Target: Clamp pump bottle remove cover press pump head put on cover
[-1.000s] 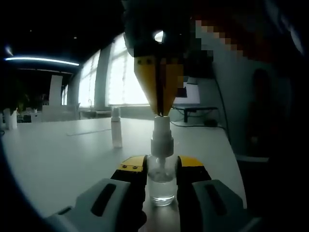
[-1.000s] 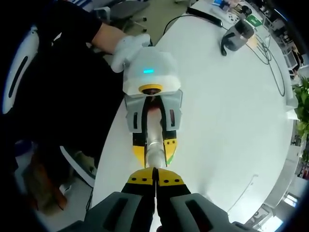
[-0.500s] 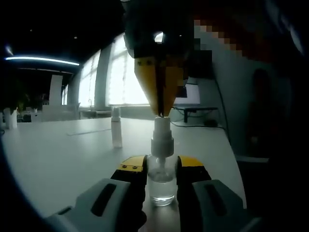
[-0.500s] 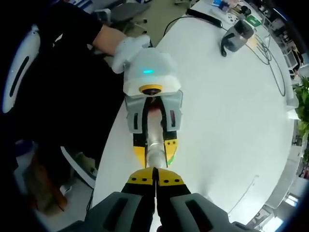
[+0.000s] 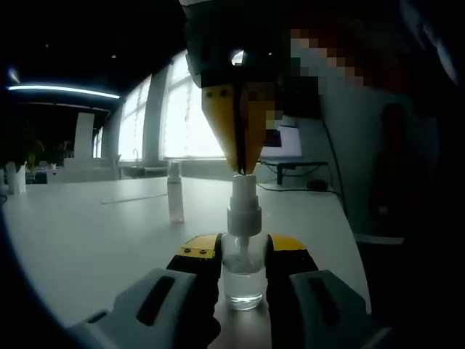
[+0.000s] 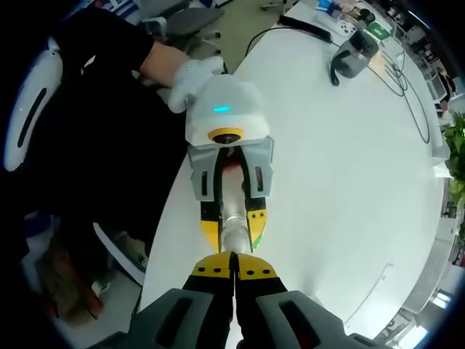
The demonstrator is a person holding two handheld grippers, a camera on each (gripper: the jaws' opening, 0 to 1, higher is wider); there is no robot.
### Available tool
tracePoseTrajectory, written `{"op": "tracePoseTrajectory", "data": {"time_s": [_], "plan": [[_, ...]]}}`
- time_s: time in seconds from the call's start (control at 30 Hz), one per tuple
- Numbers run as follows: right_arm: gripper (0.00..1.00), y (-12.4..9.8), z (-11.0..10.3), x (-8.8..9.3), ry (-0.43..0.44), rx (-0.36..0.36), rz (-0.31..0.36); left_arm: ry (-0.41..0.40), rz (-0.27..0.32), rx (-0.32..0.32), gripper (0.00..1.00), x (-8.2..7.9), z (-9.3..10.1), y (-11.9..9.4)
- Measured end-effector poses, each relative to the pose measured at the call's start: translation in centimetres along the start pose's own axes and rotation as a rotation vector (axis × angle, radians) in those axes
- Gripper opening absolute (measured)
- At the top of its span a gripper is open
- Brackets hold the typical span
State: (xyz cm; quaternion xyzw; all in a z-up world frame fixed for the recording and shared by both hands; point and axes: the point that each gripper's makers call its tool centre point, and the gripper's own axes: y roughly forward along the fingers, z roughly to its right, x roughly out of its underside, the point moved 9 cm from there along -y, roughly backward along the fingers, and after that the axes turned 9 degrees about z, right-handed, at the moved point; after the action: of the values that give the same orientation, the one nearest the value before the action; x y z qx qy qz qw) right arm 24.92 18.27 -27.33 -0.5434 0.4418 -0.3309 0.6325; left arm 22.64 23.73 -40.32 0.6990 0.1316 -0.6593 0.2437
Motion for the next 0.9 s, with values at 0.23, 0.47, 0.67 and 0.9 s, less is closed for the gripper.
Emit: {"op": "tracePoseTrajectory", "data": {"time_s": [0.23, 0.47, 0.67, 0.9], "plan": [[0.00, 0.00, -0.04, -0.07, -0.002, 0.003, -0.008, 0.000, 0.000, 0.000, 0.15, 0.02, -0.07, -0.01], [0.00, -0.01, -0.04, -0.03, -0.001, 0.002, -0.005, 0.000, 0.001, -0.001, 0.15, 0.03, -0.07, -0.01], [0.00, 0.00, -0.04, -0.01, 0.002, 0.002, -0.005, 0.000, 0.001, 0.000, 0.15, 0.05, -0.06, -0.03], [0.00, 0.04, -0.03, -0.10, -0.004, 0.000, -0.014, 0.000, 0.001, 0.000, 0.15, 0.00, 0.15, -0.02]]}}
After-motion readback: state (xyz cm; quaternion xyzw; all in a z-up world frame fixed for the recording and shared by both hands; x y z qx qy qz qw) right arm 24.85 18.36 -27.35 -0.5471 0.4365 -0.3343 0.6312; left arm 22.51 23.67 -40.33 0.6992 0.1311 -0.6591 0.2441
